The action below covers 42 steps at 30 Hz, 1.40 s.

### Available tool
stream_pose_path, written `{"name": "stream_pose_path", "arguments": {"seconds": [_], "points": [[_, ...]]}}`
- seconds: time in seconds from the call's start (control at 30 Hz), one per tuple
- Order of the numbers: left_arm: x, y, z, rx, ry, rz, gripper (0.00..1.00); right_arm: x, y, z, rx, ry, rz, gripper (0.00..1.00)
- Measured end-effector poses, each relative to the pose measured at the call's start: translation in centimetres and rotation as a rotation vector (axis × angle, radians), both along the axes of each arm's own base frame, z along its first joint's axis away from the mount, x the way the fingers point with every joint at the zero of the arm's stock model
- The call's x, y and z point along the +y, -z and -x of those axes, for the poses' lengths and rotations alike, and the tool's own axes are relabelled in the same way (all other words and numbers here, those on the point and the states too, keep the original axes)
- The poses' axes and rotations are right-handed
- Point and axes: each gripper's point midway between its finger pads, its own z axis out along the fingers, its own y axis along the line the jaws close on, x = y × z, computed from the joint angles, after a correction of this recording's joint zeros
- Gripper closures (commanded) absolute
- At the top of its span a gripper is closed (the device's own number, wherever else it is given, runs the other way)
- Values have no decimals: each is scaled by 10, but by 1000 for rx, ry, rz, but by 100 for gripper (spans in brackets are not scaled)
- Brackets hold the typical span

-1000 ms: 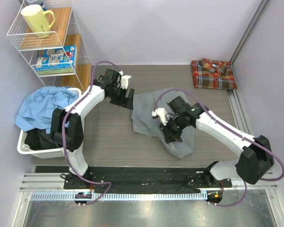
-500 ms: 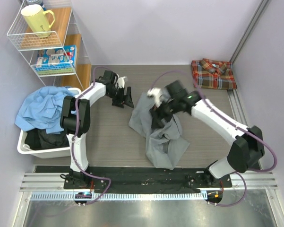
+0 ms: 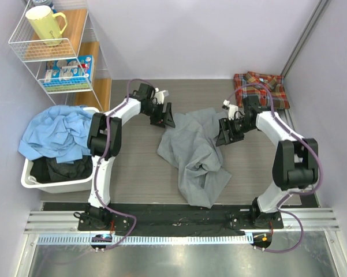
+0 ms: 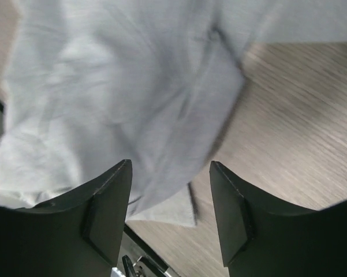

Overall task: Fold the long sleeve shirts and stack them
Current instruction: Flatten the shirt out

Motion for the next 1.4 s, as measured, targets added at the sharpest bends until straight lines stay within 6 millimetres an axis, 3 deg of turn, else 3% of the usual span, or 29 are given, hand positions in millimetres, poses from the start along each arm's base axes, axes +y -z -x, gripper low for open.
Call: {"name": "stream_pose_path", "arguments": {"seconds": [0.07,0.1,0.2,0.3,0.4,0.6,0.77,0.9,0.93,0.97,1.03,1.07,1.13,1.27,1.4], "points": [[-6,1,-5,-2,-2,7,44,-7,21,-6,63,39,1,40],[-9,1,-9,-7,-4,11,62,-8,28,-8,79,48,0,40],[-17,2,-19,-17,-6,23,83,-5,43,-16,107,72,-11,41],[-20,5,-25,-28,3,31,90,0,43,-36,96,92,-32,41],[-20,4,-24,-35,18,34,97,9,35,-67,35,96,-52,41],[-19,2,-20,-57,59,31,97,38,15,-122,-100,60,-82,40],[-18,-5,-18,-86,86,32,97,71,31,-133,-97,-4,-85,32],[-16,-6,-16,-101,105,26,97,90,58,-132,-58,-43,-61,34],[-16,-6,-16,-102,108,25,97,93,63,-131,-50,-50,-56,36],[-16,-6,-16,-106,112,23,97,96,68,-130,-39,-57,-53,50],[-15,-6,-15,-106,116,21,98,99,68,-131,-45,-69,-54,67],[-15,-5,-15,-108,119,20,98,99,68,-131,-46,-74,-56,84],[-14,-6,-15,-115,123,16,100,99,66,-131,-47,-79,-56,99],[-13,-21,-13,-144,128,19,100,95,60,-126,-40,-76,-50,99],[-15,-76,6,-250,173,40,100,82,24,-110,-67,-66,-70,99]]}}
